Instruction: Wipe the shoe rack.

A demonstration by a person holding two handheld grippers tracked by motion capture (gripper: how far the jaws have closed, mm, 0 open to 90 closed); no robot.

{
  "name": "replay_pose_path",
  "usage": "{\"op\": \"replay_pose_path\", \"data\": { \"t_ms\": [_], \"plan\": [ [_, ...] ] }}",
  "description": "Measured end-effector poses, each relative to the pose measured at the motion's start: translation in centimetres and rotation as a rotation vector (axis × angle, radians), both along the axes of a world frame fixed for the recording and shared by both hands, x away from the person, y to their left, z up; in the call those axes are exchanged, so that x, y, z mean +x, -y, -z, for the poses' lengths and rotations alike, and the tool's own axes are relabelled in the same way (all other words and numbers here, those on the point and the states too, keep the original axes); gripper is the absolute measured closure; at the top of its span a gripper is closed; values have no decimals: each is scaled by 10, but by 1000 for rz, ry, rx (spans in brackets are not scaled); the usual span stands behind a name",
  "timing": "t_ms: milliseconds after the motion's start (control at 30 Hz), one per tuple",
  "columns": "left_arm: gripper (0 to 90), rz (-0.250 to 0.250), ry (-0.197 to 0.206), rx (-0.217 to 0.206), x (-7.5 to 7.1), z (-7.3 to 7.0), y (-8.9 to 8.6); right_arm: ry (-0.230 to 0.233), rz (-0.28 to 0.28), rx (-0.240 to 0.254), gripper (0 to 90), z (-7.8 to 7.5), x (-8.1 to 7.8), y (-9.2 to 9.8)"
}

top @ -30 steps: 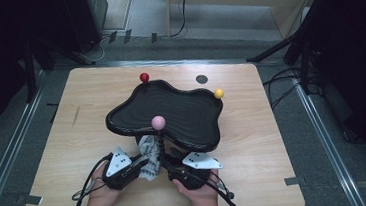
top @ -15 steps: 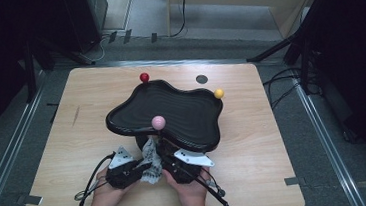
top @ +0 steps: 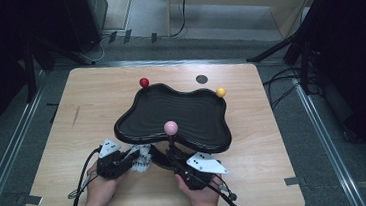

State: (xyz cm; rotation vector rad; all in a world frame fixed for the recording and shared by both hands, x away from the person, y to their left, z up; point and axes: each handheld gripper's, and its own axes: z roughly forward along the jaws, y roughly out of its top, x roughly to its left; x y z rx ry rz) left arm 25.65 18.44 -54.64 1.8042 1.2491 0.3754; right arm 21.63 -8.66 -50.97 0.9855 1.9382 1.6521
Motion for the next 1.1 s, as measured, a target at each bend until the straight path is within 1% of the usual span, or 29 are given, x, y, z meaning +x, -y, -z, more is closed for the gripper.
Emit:
{"op": "replay_pose_path", "data": {
  "t_ms": [33, 100, 200, 267, 300, 400, 467, 500, 533, 567, 633, 700, 767, 800, 867, 900, 933, 1000, 1067, 1100],
  "plan": [
    [782, -5, -1, 4, 2, 0, -1, 0, -8, 0, 758, 0, -1, 3],
    [780, -14, -4, -7, 4, -1, -1, -6, -27, 8, 758, 0, -3, 10],
    [780, 10, 9, -13, 4, -2, 6, -3, -28, 17, 758, 1, -5, 16],
    [781, 41, 8, -4, 3, -3, 14, -5, -21, 24, 758, 2, -6, 16],
    [781, 57, 7, -7, 2, -3, 18, 4, -18, 22, 758, 2, -5, 15],
    [779, 128, -13, -47, -3, -5, 33, -2, -17, 30, 758, 3, -4, 14],
    [776, 184, -19, -42, -8, -7, 43, -4, -15, 29, 758, 3, -5, 14],
    [775, 201, -20, -34, -11, -8, 48, -4, -16, 28, 758, 3, -5, 14],
    [774, 211, -13, -20, -12, -9, 51, -1, -16, 24, 758, 3, -4, 14],
    [774, 207, -6, -5, -13, -9, 52, -4, -16, 21, 758, 2, -5, 14],
    [770, 196, -8, -6, -11, -8, 49, -4, -13, 16, 759, 2, -6, 14],
    [770, 150, -2, 8, -7, -7, 44, -4, -13, 9, 759, 1, -7, 14],
    [772, 107, -7, 13, 0, -5, 36, -1, -17, 5, 759, 1, -8, 16],
    [772, 87, -2, 11, 4, -3, 32, 0, -18, 3, 759, 1, -8, 16],
    [770, 44, -7, -13, 11, -2, 25, 1, -21, 4, 759, 1, -9, 18],
    [769, 20, 3, -13, 15, -1, 22, 4, -21, 3, 759, 1, -9, 19],
    [768, -5, 7, -26, 19, 0, 19, -2, -19, 4, 759, 1, -9, 19],
    [766, -47, -1, -54, 27, 1, 13, 0, -18, 4, 759, 2, -9, 20],
    [766, -81, -4, -45, 34, 0, 8, 2, -20, 9, 759, 2, -9, 20],
    [766, -106, -2, -44, 36, 0, 7, 1, -21, 10, 759, 2, -9, 20]
  ]
}}
